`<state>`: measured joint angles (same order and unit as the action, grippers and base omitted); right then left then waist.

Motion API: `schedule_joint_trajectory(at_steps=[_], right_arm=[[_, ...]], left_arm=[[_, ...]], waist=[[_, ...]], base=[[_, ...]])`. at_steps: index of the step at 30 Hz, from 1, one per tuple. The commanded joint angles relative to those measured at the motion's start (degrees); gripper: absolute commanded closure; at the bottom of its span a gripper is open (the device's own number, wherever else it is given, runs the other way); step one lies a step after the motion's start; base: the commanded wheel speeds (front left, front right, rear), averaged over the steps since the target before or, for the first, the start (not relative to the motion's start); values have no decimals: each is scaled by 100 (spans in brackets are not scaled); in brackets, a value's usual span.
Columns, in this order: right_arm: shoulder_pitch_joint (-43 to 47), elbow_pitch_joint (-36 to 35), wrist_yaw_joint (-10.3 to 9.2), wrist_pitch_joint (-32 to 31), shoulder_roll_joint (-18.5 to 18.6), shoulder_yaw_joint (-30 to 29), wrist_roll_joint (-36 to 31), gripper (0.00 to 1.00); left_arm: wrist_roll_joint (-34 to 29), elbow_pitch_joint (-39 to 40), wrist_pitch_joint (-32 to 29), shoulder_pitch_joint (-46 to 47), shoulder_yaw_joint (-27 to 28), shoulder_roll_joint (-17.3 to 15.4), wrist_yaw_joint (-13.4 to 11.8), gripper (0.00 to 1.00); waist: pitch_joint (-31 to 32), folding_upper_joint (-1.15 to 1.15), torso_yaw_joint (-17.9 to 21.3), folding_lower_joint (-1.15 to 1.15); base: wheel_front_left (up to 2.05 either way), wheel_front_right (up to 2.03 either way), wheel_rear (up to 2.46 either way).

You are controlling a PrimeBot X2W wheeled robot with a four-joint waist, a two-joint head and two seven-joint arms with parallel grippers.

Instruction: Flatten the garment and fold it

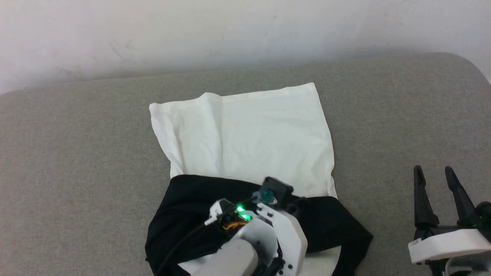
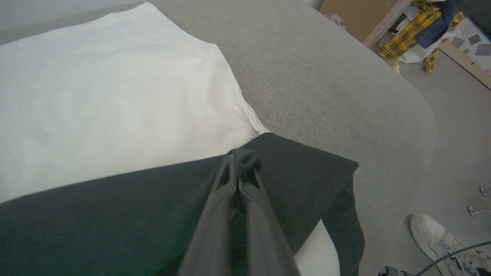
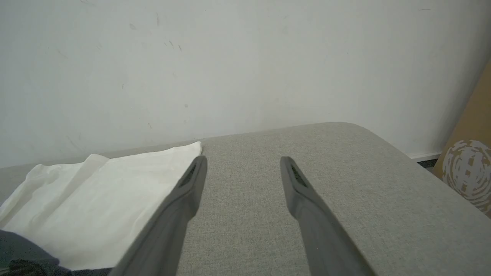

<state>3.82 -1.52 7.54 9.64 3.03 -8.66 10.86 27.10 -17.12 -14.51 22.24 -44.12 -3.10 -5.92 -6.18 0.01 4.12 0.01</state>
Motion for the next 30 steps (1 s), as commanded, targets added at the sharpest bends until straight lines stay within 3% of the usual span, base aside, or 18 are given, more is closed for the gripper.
schedule_joint_trajectory(at_steps=[1, 9, 10, 11, 15, 20, 26, 30], right_arm=[[-75, 37, -5, 39, -15, 16, 50, 0], [-139, 257, -5, 78, -15, 80, 12, 0], [-139, 288, -5, 74, -15, 87, 8, 0], [-144, 319, -5, 63, -15, 104, 0, 0], [-163, 386, -5, 9, -15, 218, -13, 0], [-188, 256, -5, -57, -13, 358, -55, 0], [-230, -41, -5, -178, 111, 452, -9, 0], [-220, -215, -5, -176, 136, 483, 23, 0]], left_arm=[[8, -70, 44, -55, -139, 20, 1, 100], [273, -280, -59, -29, -893, 22, 136, 100], [313, -299, -83, -28, -975, 22, 150, 87], [354, -309, -80, -24, -1031, 22, 143, 0], [484, -287, 186, 97, -1057, 22, 84, 0], [653, -123, 867, 389, -466, -103, -1, 0], [663, 320, 1783, 592, 447, -1002, -31, 0], [557, 530, 2436, 363, 983, -1692, -205, 0]], waist=[[-96, -1, 39, -1], [-126, -1, -34, -1], [-110, -1, -49, -1], [-97, -1, -59, -1], [7, -1, -120, -1], [191, -1, -220, -1], [355, -1, -378, -1], [398, -1, -460, -1]], base=[[0, 0, 0], [0, 0, 0], [0, 0, 0], [0, 0, 0], [0, 0, 0], [0, 0, 0], [0, 0, 0], [0, 0, 0]])
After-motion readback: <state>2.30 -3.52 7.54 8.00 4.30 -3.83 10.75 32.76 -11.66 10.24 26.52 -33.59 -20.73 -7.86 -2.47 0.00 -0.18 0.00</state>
